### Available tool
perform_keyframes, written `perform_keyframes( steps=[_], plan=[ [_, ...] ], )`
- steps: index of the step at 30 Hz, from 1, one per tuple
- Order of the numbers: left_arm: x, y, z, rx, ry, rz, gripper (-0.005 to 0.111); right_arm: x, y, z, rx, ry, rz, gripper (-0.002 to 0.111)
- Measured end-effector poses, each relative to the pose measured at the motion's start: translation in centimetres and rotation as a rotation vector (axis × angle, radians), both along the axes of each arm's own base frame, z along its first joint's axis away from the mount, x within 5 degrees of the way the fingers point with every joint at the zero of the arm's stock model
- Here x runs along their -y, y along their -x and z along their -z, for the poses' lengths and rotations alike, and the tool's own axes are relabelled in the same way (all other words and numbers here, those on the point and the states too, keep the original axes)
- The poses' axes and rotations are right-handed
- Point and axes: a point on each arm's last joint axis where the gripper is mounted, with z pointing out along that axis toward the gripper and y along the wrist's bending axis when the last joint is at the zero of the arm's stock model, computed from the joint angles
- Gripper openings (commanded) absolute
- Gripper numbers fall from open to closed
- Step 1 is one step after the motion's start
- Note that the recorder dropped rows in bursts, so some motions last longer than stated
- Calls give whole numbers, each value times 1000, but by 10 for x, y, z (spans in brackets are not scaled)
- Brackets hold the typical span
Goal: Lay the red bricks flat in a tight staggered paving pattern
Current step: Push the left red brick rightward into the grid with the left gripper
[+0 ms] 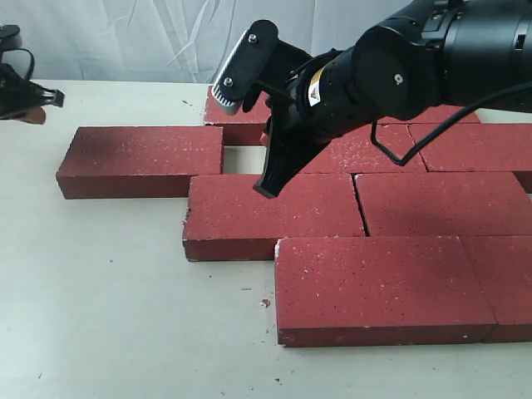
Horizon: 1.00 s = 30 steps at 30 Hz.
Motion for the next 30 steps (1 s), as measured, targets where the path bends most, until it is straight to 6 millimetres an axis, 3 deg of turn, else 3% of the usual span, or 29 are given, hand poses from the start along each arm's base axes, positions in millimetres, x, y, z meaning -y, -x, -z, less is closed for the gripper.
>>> perform_keyframes(
  steps=[2,5,10,21,30],
  plan=[
    [-15,8,-19,0,-2,-39,0,0,0,0,0,0,0,-1],
    [-21,19,-28,-62,-10,-46,0,0,0,0,0,0,0,-1],
    [-23,32,-23,-212,-32,-57,0,0,0,0,2,-1,0,-1],
    [-18,46,9,-227,-14,-103,0,0,0,0,5,-7,0,-1],
    [15,38,21,-194,31,-81,0,-1,-1,-1,8,-17,2,-1]
  ],
)
